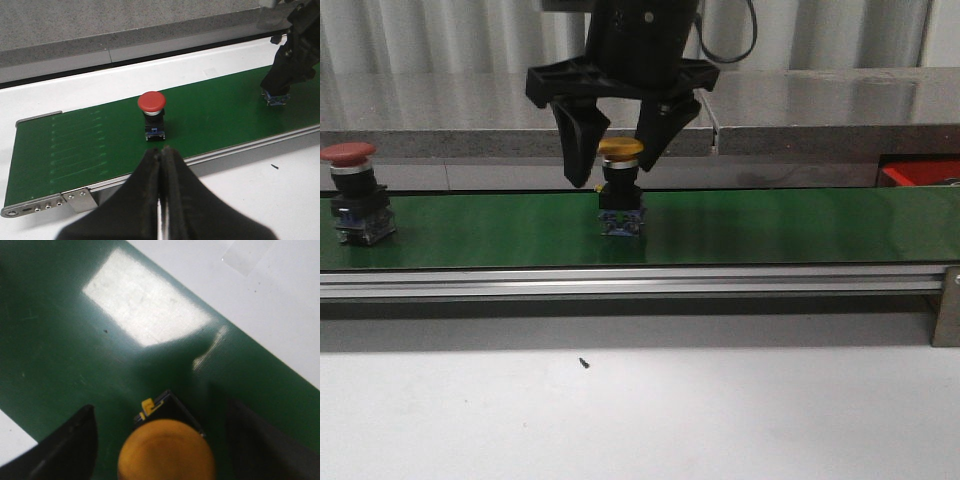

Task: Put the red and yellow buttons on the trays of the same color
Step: 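Grasp the yellow button off the belt with the right gripper, then carry the yellow button into the yellow tray and open the right gripper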

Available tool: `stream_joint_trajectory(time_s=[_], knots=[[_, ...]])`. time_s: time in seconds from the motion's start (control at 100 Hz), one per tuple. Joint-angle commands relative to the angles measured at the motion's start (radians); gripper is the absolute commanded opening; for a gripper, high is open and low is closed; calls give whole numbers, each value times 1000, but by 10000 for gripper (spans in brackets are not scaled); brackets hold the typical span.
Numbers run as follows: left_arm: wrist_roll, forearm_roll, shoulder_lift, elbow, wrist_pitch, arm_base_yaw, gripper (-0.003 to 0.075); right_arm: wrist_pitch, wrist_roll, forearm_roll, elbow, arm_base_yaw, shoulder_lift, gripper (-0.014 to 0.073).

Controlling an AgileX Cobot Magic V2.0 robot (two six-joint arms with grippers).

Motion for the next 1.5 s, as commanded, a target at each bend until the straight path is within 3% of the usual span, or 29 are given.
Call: stream_joint_trajectory(time_s=[0.0,0.13,0.23,0.57,0.83,1.18,1.49], knots=[[2,-14,2,-27,-67,-10,-19,-20,-14,0,-34,-1,-54,407],[2,-14,2,-27,-67,-10,-19,-17,-13,-10,-34,-10,-58,176],[2,-14,2,-27,-67,-10,-19,-17,10,-25,-34,-16,-69,105],[2,-14,2,-27,-67,-10,-19,45,169,-162,-14,-50,-176,103],[2,-14,2,-27,-67,-10,-19,-13,209,-185,210,-140,-343,103],[2,-14,2,-27,-67,-10,-19,-50,214,-185,540,-354,-624,103],[2,-14,2,-27,-67,-10,-19,-38,214,-185,739,-610,-817,103]])
